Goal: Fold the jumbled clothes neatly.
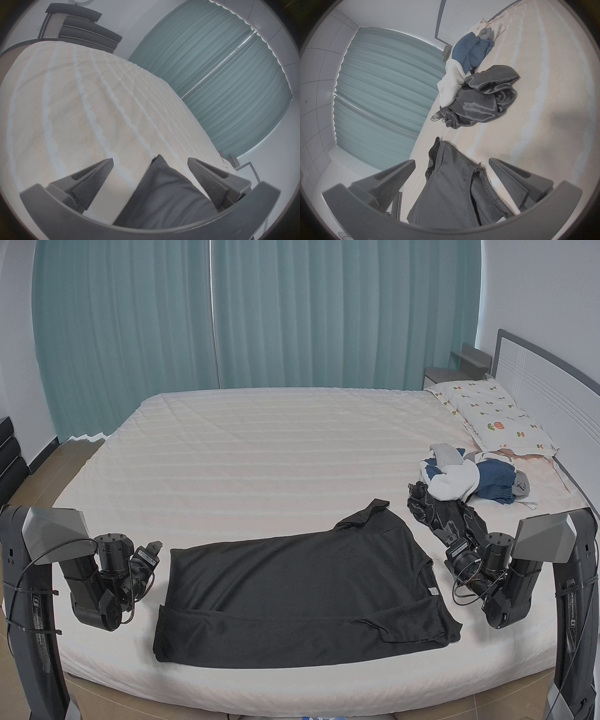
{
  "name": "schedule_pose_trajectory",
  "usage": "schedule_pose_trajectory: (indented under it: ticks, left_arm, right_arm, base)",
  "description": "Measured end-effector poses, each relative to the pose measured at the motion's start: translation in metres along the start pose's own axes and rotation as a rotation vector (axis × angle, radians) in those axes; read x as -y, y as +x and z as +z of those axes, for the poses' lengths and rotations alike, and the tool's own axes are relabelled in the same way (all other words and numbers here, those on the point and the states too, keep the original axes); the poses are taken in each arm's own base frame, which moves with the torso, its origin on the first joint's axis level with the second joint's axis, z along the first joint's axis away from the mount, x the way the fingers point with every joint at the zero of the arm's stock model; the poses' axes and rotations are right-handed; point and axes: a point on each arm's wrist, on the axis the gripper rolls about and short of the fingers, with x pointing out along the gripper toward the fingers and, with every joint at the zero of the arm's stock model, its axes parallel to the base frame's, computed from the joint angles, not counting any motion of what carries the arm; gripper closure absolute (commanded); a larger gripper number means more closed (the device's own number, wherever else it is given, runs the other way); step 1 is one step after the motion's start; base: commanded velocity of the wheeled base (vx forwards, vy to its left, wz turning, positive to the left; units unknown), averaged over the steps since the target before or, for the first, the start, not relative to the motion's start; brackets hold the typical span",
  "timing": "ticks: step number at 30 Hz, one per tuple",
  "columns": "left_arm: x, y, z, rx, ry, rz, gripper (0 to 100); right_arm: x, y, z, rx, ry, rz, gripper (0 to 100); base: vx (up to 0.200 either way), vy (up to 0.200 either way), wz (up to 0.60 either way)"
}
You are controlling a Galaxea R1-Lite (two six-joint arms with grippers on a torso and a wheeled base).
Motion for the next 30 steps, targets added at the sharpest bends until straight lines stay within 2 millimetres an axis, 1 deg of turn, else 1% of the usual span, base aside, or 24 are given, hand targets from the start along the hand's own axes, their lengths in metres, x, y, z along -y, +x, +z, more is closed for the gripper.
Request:
schedule_pose_trajectory:
  ticks: [15,18,22,30]
  left_arm:
    - [0.014,0.0,0.008,-0.002,0.005,-0.061,0]
    - [0.018,0.004,0.01,0.002,0.005,-0.073,0]
    - [0.021,0.012,0.009,-0.036,0.034,-0.047,0]
    - [0.04,0.038,0.012,-0.027,0.107,-0.092,0]
  right_arm:
    - [0.002,0.0,-0.004,-0.011,-0.035,-0.006,0]
    - [0.003,0.001,-0.005,-0.015,-0.042,-0.007,0]
    - [0.004,0.001,-0.006,-0.017,-0.044,-0.01,0]
    - [0.005,0.001,-0.007,-0.022,-0.053,-0.012,0]
  base:
    - [0.0,0.0,0.0]
    - [0.0,0.0,0.0]
    - [0.0,0.0,0.0]
    - [0.0,0.0,0.0]
